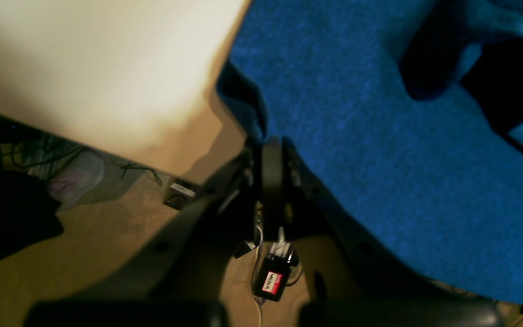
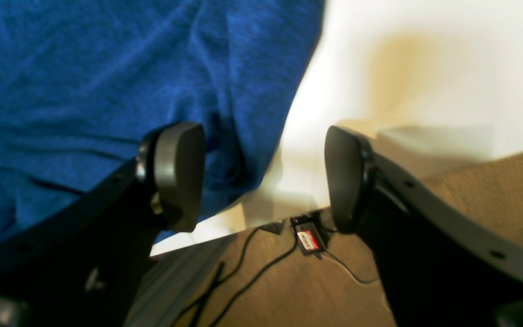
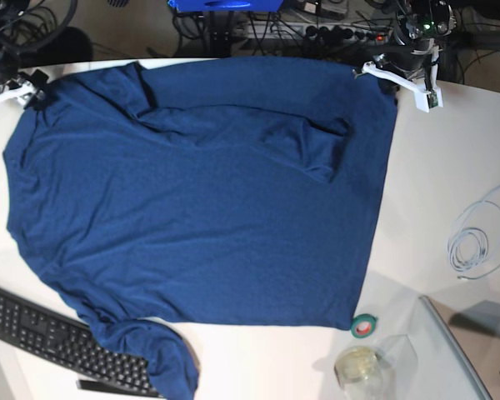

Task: Layout the t-shirt on the table in an organized manner, then fold the t-shirt properly
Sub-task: 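Grasp the shirt corner with the right gripper and pull it away from the left gripper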

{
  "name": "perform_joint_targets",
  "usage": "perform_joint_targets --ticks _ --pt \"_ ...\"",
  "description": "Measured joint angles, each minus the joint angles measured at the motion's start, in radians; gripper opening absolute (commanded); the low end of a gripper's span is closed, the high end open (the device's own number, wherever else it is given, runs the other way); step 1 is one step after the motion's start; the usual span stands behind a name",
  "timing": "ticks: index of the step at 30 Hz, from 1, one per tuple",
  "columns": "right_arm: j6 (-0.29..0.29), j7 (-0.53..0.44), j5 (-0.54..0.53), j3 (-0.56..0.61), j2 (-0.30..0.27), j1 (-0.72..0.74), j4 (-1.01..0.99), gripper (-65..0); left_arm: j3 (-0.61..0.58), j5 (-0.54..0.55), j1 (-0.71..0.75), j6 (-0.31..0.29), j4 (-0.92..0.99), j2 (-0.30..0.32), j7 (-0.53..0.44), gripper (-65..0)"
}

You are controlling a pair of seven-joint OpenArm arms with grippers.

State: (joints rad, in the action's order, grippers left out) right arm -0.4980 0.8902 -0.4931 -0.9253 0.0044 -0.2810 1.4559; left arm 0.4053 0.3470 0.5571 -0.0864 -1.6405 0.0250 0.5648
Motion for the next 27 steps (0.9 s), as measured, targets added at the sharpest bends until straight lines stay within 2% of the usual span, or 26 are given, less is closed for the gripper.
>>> perform_joint_targets --ticks 5,9,14,15,17,20,21,22,27 --pt "0.000 -0.001 -0.002 0.001 0.001 -0.013 0.002 -26.1 0.000 0.000 0.000 0.000 0.000 -0.002 0.000 -65.0" --pt "0.000 0.000 -0.002 0.010 0.029 -0.014 0.002 -26.1 0.000 0.000 -0.003 0.000 0.000 0.000 0.000 -65.0" --pt "0.000 -0.001 -0.001 0.011 0.034 -0.014 0.002 -26.9 0.000 0.000 -0.005 0.000 0.000 0.000 0.000 -65.0" --pt "0.000 -0.001 -0.001 0.011 0.039 -0.014 0.002 -29.6 0.000 0.000 -0.005 0.000 0.000 -0.001 0.000 -65.0" --pt "0.000 0.000 -0.002 0.011 0.048 -0.013 0.002 -39.0 0.000 0.000 -0.005 0.000 0.000 0.000 0.000 -65.0" --pt "0.000 0.003 -0.002 0.011 0.050 -0.014 0.002 -58.5 0.001 0.000 -0.005 0.000 0.000 0.000 0.000 -65.0" --pt "0.000 0.003 -0.002 0.011 0.050 -0.014 0.002 -62.9 0.001 0.000 -0.005 0.000 0.000 0.000 0.000 -65.0" --pt "0.000 0.003 -0.002 0.011 0.050 -0.014 0.002 -65.0 0.001 0.000 -0.004 0.000 0.000 0.000 0.000 -65.0" --pt "0.000 0.098 0.001 0.006 0.051 -0.019 0.038 -64.2 0.002 0.000 0.008 0.000 -0.004 0.000 0.001 -65.0"
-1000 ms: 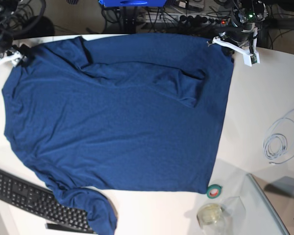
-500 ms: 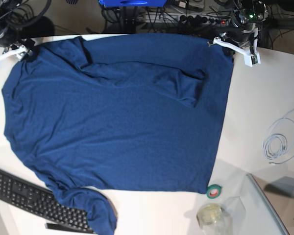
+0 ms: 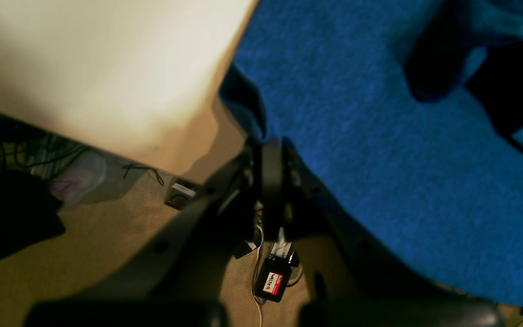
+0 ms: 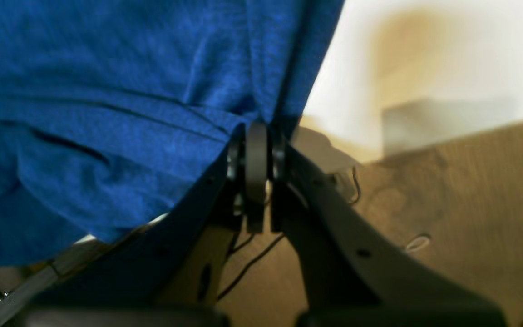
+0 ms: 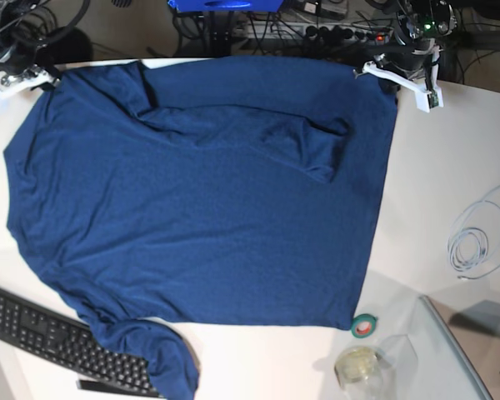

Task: Layout the t-shirt on the table in an organized manner, then fold the t-shirt properly
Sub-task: 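Grasp the shirt corner with the right gripper and pull it away from the left gripper, then hold the shirt edge taut between both grippers, stretching it straight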

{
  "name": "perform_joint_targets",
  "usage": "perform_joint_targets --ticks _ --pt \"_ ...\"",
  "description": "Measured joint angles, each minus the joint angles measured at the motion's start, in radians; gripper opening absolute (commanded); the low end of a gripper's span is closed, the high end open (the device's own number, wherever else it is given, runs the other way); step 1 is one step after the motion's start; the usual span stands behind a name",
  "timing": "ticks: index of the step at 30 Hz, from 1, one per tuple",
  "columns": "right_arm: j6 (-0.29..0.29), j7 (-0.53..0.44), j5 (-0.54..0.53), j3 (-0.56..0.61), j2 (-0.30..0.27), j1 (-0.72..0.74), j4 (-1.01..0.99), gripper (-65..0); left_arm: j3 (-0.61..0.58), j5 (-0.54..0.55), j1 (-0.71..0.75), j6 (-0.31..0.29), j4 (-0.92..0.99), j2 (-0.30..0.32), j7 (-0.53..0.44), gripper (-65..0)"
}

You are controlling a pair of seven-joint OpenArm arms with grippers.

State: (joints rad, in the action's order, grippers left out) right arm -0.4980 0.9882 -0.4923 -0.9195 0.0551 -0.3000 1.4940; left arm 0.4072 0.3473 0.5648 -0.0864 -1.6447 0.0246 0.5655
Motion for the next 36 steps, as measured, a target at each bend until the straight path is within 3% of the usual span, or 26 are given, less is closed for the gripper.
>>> perform_joint_targets --ticks 20,30,33,36 --pt "0.001 0.034 -0.003 -0.005 -0.024 -0.010 0.058 -64.2 0.002 0.004 0.073 0.000 -0.086 0.000 -0.003 -65.0" --pt "0.003 0.142 -0.003 -0.005 -0.021 0.028 0.067 -64.2 0.001 0.009 0.073 0.003 -0.136 -0.002 0.005 -65.0" --pt "0.055 0.161 0.001 -0.005 -0.019 0.021 0.116 -64.2 0.001 0.019 0.068 0.002 -0.174 -0.002 0.002 -65.0" --pt "0.071 0.159 -0.002 -0.006 -0.016 0.020 0.160 -64.2 0.005 0.030 0.050 0.003 -0.186 -0.003 0.100 -65.0"
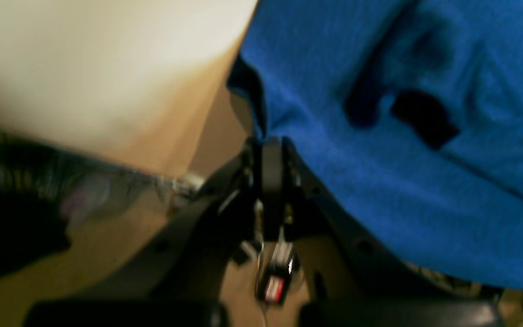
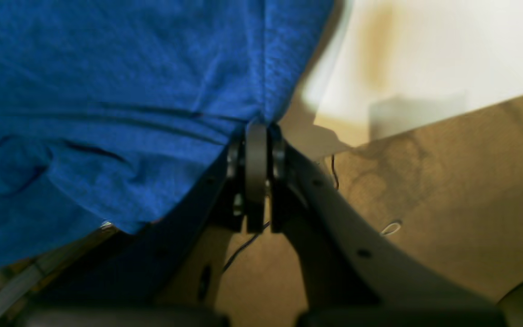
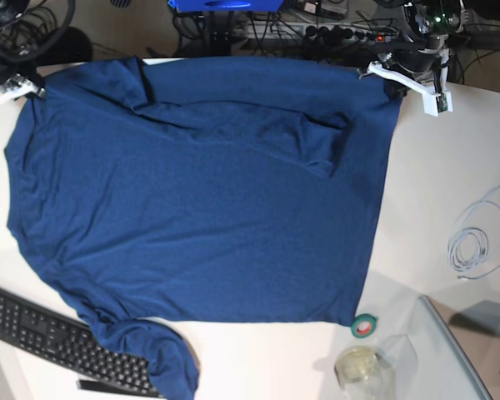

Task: Layout the t-shirt on the table in an organized manner, then fold the t-shirt properly
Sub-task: 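Hold the shirt edge taut between both grippers, stretching it straight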

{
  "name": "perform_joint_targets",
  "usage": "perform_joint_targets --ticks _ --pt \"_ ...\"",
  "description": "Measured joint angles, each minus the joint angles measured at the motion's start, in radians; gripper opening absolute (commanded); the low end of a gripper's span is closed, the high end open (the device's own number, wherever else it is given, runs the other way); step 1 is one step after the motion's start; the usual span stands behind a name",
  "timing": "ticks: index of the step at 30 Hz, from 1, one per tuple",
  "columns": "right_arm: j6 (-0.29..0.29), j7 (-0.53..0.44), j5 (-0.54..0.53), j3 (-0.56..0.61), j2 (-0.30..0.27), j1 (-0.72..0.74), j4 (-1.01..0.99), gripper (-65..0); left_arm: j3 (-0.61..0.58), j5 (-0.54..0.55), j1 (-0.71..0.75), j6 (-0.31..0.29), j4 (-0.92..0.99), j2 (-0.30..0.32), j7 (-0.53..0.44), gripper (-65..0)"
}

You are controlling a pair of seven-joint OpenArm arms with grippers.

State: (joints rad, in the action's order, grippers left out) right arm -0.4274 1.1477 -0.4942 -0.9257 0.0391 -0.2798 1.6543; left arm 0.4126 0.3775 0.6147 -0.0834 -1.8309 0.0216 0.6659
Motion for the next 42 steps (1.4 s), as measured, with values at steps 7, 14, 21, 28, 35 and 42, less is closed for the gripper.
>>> perform_joint_targets --ticks 7,14,21,28,35,42 --pt "0.000 0.054 0.000 0.000 0.013 0.036 0.023 -64.2 0.005 0.126 -0.031 0.001 -0.003 0.003 0.037 -65.0" --pt "0.055 0.058 0.003 0.000 0.008 0.083 0.023 -64.2 0.005 0.131 -0.058 0.001 -0.005 0.003 0.036 -65.0" --pt "0.096 0.056 -0.004 0.008 0.006 0.138 0.013 -64.2 0.005 0.133 -0.106 0.000 -0.001 0.000 0.034 -65.0" --pt "0.134 0.047 0.002 0.009 -0.038 0.207 -0.145 -64.2 0.005 0.133 -0.153 0.016 0.002 0.000 0.034 -65.0" --pt "0.134 0.045 0.003 0.009 -0.087 0.272 -0.245 -64.2 0.005 0.137 -0.211 0.052 0.035 -0.020 0.035 -65.0" --pt "0.185 0.009 0.003 0.009 -0.131 0.317 -0.348 -64.2 0.078 0.134 -0.258 0.053 0.089 -0.056 0.038 -65.0"
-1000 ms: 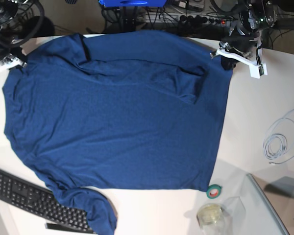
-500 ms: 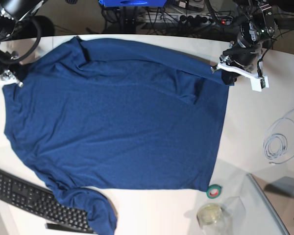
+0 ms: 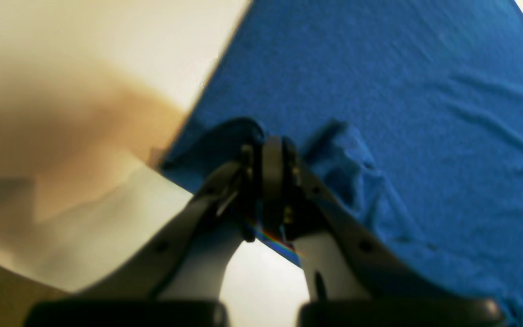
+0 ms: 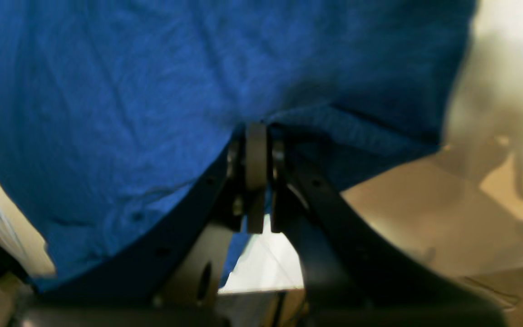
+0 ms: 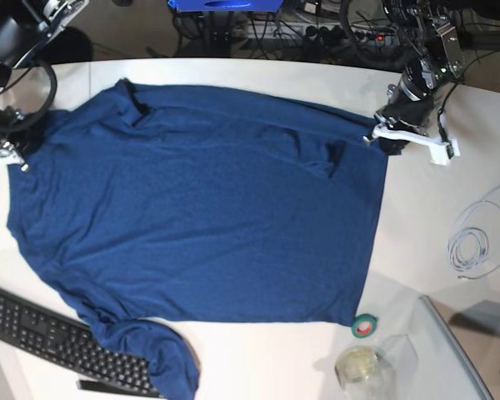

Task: Layout the t-shirt on the table in an organized manner, then fold the t-shirt properly
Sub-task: 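Hold the shirt edge taut between both grippers, stretching it straight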

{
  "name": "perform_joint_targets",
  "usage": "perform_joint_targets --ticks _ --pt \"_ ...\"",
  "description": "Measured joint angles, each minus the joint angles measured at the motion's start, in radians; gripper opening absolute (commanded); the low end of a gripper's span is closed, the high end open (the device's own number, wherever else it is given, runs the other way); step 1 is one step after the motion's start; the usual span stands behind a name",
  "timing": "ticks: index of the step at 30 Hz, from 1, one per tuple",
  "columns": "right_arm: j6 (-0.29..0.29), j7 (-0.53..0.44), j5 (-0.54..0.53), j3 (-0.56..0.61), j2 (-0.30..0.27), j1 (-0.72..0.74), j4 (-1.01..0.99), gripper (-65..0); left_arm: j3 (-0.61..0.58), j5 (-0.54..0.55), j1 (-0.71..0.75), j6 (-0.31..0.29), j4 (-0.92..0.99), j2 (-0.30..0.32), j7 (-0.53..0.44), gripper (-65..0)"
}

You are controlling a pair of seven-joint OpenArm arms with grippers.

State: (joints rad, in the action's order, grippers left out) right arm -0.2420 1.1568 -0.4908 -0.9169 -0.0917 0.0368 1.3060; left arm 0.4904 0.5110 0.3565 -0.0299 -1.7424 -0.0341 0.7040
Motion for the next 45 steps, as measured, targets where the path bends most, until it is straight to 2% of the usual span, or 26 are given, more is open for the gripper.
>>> perform_joint_targets --ticks 8,11,23,28,31,38,45 --pt "0.009 -0.011 -0.003 0.001 -0.022 0.021 -0.014 -64.2 0.040 0.000 -0.027 0.002 0.015 -0.012 -0.001 -65.0" --pt "0.043 -0.014 -0.002 0.000 -0.031 0.033 -0.050 -64.2 0.039 0.000 -0.035 0.002 0.030 -0.010 -0.001 -65.0" --pt "0.048 -0.006 0.000 0.003 -0.029 0.051 -0.063 -64.2 0.038 -0.002 -0.059 0.000 0.031 -0.010 -0.003 -65.0" --pt "0.051 -0.012 -0.002 0.109 -0.032 0.052 -0.063 -64.2 0.036 -0.007 -0.067 0.003 0.031 -0.011 0.001 -65.0" --pt "0.051 -0.016 -0.003 0.112 -0.021 0.055 -0.063 -64.2 0.038 -0.008 -0.074 0.003 0.031 -0.006 -0.001 -65.0" --pt "0.051 -0.056 -0.001 0.112 -0.034 0.057 -0.114 -64.2 0.039 -0.008 -0.080 0.003 0.035 -0.007 0.000 -65.0" --pt "0.052 -0.076 0.000 0.112 -0.030 0.063 -0.137 -64.2 0.039 -0.009 -0.096 0.003 0.103 -0.007 0.000 -65.0"
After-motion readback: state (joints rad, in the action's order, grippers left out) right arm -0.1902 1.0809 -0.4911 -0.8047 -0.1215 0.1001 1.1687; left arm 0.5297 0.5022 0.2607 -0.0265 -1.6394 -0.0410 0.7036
